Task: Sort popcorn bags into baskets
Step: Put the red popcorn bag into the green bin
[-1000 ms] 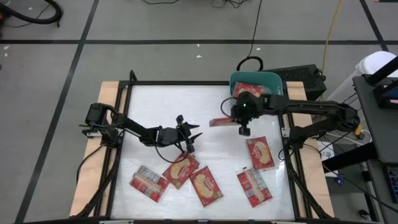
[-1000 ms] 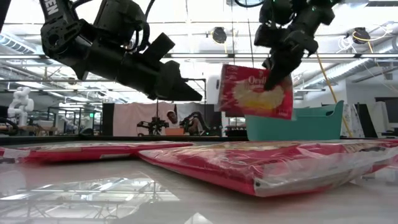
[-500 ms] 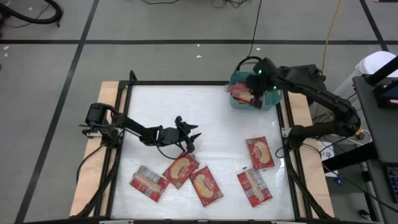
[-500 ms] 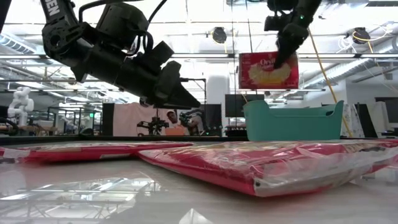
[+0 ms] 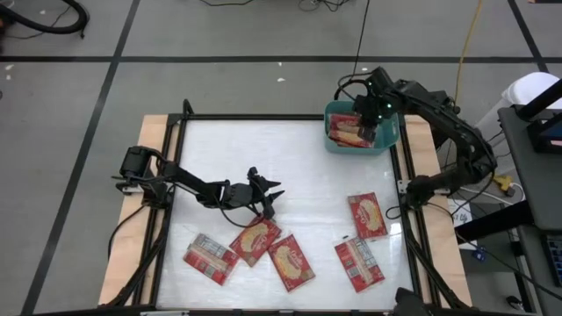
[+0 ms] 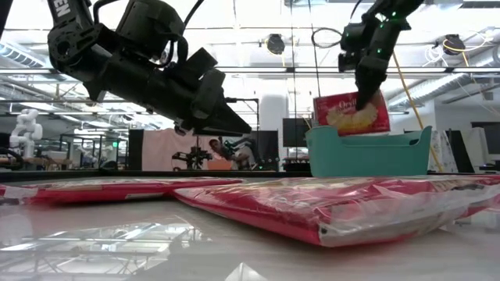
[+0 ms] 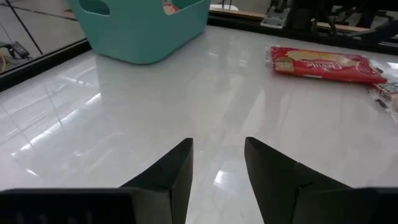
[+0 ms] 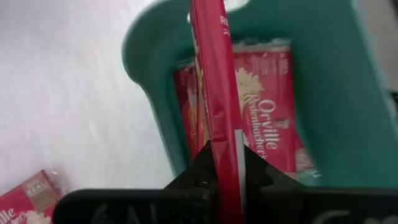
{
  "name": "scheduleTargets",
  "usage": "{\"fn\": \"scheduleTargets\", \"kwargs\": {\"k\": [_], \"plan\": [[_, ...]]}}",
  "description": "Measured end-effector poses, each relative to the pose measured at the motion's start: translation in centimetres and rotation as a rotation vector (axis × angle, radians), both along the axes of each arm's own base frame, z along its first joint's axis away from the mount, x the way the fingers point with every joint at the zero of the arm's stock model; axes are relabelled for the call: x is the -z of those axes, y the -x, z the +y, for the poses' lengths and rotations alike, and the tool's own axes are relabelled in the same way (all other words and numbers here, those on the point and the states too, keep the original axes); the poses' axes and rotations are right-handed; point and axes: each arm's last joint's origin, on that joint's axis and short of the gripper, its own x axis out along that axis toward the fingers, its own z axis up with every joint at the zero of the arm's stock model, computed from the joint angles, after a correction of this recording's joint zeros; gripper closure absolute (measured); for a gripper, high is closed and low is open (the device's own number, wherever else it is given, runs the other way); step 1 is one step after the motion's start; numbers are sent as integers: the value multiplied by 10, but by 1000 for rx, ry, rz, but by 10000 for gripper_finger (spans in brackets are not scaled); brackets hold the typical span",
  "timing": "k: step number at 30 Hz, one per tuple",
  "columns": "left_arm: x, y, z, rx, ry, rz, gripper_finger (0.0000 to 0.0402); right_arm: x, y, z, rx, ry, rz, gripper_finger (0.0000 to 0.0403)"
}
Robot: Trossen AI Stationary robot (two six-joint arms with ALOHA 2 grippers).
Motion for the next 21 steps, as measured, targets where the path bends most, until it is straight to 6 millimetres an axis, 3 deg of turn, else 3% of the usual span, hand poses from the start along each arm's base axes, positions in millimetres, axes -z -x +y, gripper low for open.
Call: {"fn": "scheduleTargets", "kwargs": {"k": [10, 21], "plan": [[0, 0, 0, 2, 0, 2, 254, 36, -9, -26, 22, -108, 83, 384], [0, 0, 0, 10, -1, 4, 254, 39, -15, -39, 81, 12, 88, 292]]}}
